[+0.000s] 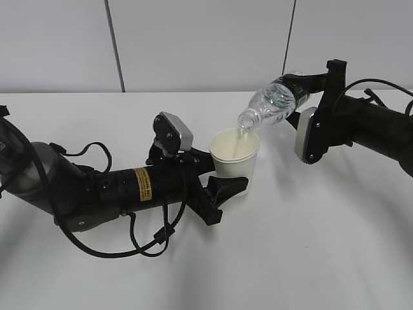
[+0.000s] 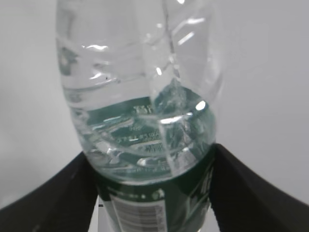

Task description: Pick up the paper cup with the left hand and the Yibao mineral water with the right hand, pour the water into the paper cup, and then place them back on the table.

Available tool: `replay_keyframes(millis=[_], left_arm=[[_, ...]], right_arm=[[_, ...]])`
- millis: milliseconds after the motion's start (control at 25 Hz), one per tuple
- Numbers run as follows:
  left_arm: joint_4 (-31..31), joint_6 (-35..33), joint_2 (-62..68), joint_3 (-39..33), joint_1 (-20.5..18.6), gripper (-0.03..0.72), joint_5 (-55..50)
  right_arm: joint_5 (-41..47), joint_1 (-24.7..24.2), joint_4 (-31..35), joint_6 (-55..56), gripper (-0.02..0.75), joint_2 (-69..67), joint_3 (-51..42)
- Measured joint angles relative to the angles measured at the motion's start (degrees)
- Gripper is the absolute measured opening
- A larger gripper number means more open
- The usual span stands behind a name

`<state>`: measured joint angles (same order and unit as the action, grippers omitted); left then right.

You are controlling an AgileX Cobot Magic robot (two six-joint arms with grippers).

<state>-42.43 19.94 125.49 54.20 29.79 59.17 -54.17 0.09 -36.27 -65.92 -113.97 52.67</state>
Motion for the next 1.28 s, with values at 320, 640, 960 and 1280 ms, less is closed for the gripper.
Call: replay_keyframes(millis=[320, 640, 960, 1280], left_arm=[[-0.82, 0.13, 0.00, 0.00, 0.00, 0.410, 0.00], [-1.31, 0.13, 0.00, 0.00, 0.00, 0.409, 0.00], [-1.49, 0.30, 0.00, 0.00, 0.00, 0.409, -0.50], [-1.66, 0.34, 0.00, 0.00, 0.00, 0.409, -0.56]], right_arm=[[0.00, 0.00, 0.00, -1.25, 0.490, 0.00, 0.00], [-0.13, 0.00, 0.00, -2.42, 0.490, 0.00, 0.00], [-0.19, 0.00, 0.35, -3.61, 0.490, 0.00, 0.00], [-0.32, 0.00, 0.43, -4.65, 0.490, 0.00, 0.00]])
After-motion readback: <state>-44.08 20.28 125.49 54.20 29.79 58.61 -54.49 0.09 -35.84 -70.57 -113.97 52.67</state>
